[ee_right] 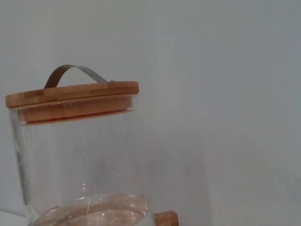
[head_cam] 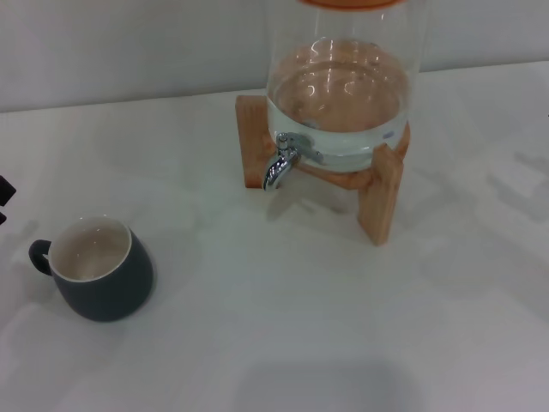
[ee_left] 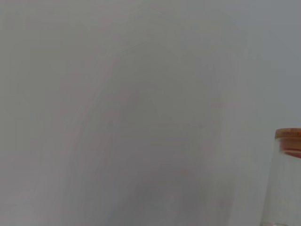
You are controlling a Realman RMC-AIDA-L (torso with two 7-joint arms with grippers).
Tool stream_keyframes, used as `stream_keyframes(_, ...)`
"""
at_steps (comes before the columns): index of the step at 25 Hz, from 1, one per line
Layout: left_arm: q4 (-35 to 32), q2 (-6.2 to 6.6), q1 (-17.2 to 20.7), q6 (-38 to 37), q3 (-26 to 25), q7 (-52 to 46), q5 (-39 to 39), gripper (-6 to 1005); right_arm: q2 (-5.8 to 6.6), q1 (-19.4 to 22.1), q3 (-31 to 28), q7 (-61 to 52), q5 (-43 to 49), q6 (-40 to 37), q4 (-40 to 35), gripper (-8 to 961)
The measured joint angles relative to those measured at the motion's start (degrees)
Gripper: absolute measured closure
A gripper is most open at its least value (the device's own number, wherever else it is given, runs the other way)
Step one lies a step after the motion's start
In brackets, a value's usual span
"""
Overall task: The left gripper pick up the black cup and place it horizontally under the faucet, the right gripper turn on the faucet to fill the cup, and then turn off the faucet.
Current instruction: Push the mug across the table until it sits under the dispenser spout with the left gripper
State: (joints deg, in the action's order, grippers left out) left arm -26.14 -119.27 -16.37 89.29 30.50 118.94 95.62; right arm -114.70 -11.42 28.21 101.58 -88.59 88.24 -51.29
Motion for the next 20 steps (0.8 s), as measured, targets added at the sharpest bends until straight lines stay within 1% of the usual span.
stream_keyframes(5, 0.2, -0.11, 0.5, 0.0, 0.0, 1.5, 0.0, 121, 0.0, 0.0, 0.0, 0.0, 0.0, 0.0, -0.2, 231)
stream_keyframes(10, 1.6, -0.17, 3.5, 0.0, 0.0, 3.3, 2.3, 122, 0.06, 0.0, 0.0, 0.0, 0.0, -0.3, -0.3, 231)
stream_keyframes(15, 4.1, -0.33, 6.6, 1.9, 0.0, 8.6, 4.8, 122, 0.23, -0.4, 0.0, 0.1, 0.1, -0.4, -0.1, 231)
stream_keyframes(20, 8.1, -0.18, 8.1, 3.1, 0.0, 13.9, 7.4, 122, 0.24, -0.5, 0.0, 0.1, 0.2, -0.4, -0.1, 231)
